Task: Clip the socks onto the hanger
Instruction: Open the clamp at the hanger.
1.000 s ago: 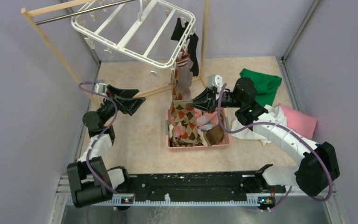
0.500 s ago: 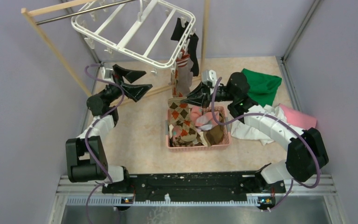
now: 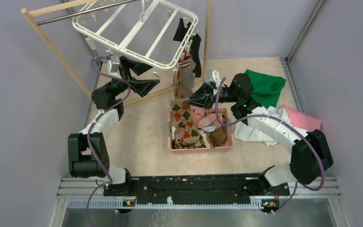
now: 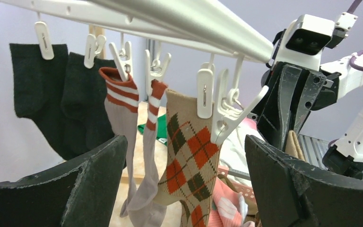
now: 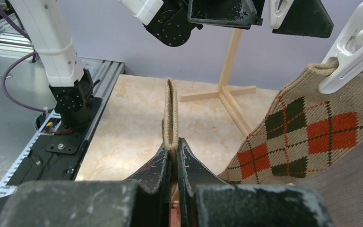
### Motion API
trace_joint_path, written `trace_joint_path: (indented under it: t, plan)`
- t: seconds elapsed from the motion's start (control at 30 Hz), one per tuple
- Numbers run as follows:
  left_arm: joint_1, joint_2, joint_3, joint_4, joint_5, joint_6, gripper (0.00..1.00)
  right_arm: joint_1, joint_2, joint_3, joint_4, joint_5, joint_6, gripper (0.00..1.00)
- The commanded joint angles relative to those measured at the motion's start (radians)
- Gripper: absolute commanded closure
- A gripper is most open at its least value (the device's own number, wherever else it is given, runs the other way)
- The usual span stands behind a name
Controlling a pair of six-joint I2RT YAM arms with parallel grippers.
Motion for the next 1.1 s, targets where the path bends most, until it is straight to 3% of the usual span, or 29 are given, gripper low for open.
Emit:
trace_joint_path:
  t: [0.0, 0.57, 1.07]
  plan:
    - [-0.022, -0.012, 0.043, 0.331, -0.026, 0.032, 0.01, 0.004, -0.002, 0.05, 0.047, -0.003, 0.002, 1.0]
    - [-0.061, 0.003, 0.126, 0.332, -0.033, -0.024, 0.04, 0.003, -0.012, 0.045, 0.045, -0.004, 0.002, 1.0]
    - [-0.087, 0.017, 0.16, 0.333, -0.015, -0.067, 0.17, 0.004, -0.028, 0.029, 0.043, 0.003, -0.034, 1.0]
